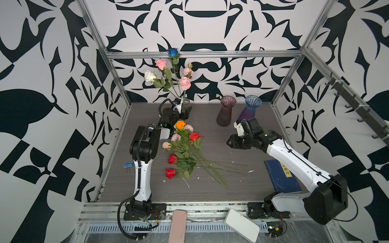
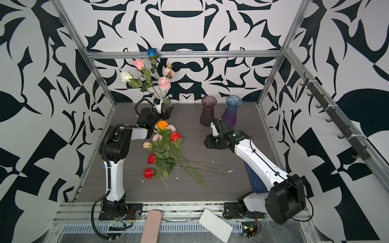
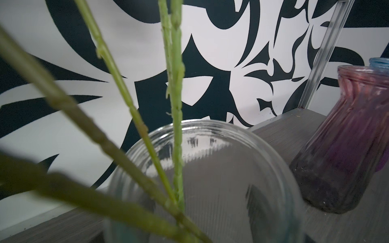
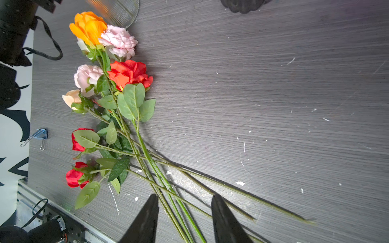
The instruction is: Arrange the flowers into the vase
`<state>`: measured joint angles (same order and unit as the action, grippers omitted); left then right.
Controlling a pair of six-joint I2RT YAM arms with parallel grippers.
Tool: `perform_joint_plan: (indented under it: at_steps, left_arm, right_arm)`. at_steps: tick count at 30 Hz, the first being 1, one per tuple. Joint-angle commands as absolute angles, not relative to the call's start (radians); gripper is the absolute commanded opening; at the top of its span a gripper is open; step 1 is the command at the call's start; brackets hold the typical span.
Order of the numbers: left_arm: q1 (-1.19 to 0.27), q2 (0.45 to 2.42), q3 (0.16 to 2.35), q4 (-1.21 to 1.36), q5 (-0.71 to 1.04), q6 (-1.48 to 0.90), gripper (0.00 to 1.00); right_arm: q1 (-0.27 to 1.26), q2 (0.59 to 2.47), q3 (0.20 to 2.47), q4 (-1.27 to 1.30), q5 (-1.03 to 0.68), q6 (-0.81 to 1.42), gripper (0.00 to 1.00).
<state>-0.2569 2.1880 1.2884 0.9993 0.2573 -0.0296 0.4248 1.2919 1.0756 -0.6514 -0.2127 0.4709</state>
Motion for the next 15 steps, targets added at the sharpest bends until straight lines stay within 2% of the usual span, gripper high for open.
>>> perform_joint_plan:
  at_steps: [1, 10, 15]
  left_arm:
    - [-0.245, 2.2, 1.354, 1.043, 0.293, 0.003, 0.55]
    - [-0.21, 2.203, 1.359, 1.034, 0.316, 0.02, 0.54]
    - [-0.201, 2.192, 1.343, 1.037, 0.342, 0.02, 0.57]
  right_arm:
    - [0.42, 1.266, 1.087, -0.675, -0.186, 0.485, 0.45]
    - [0.42, 1.262, 1.075, -0.675, -0.177, 0.499, 0.45]
    - [0.419, 1.274, 1.077, -0.673, -0.18, 0.499, 0.45]
